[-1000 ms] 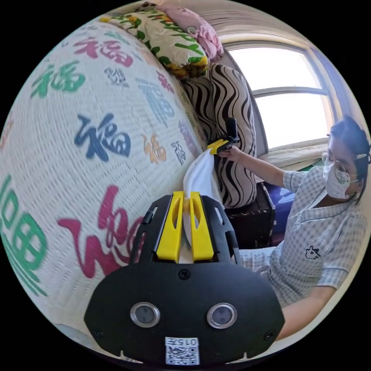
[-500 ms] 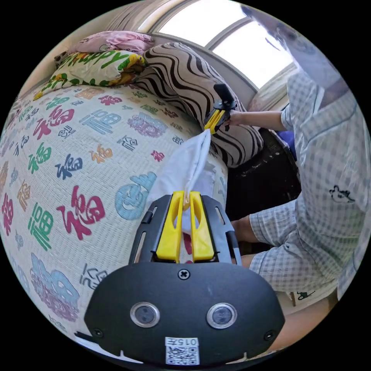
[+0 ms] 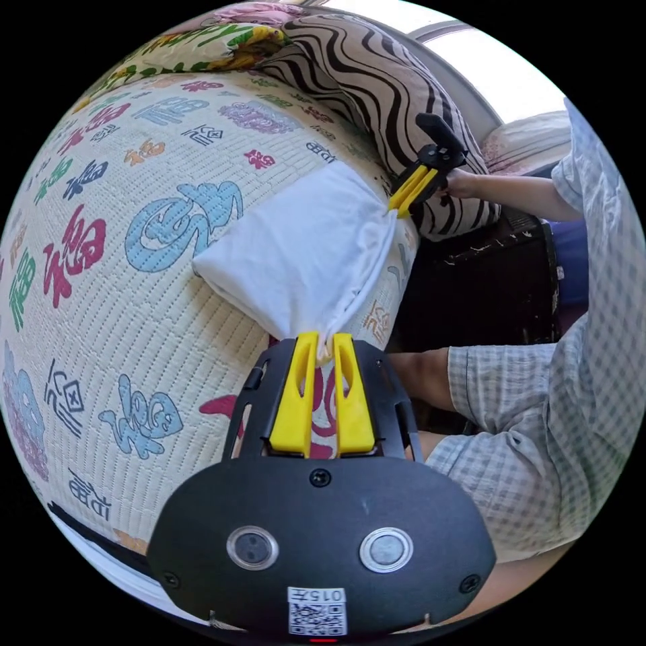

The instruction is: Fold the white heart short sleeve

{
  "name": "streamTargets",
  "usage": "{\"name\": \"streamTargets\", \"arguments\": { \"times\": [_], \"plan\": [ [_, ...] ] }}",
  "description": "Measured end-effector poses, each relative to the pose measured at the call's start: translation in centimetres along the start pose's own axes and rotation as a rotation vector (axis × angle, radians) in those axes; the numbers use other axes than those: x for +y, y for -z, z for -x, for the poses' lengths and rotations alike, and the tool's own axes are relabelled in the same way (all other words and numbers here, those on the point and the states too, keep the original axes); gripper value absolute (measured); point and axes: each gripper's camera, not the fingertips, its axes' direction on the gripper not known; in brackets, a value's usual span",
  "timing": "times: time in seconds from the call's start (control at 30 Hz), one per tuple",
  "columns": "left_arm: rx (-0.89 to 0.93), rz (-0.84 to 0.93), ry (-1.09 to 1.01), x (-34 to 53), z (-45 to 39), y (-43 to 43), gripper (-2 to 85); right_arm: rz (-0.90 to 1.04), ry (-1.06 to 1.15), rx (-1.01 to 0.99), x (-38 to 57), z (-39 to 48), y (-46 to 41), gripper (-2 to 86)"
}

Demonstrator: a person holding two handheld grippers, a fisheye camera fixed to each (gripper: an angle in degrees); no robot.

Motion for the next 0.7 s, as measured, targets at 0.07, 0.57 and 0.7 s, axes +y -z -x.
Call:
{"name": "streamTargets", "arguments": {
  "times": [0.07,0.57,0.7],
  "plan": [
    [0.011,0.027,0.019,0.5,-0.3,0.0,5.3,0.018,-0.037,0.0,1.0,0.4,0.0,5.2],
    [0.111,-0.014,0.104,-3.1,1.3,-1.6,1.8,-0.005,-0.006,-0.065,-2.0,2.9,-3.7,-0.1],
    [0.141,0.015,0.158,-2.0,2.6,-1.2,-0.2,-0.016,-0.07,-0.084,-0.4,2.8,-4.0,-0.2]
  ]
}}
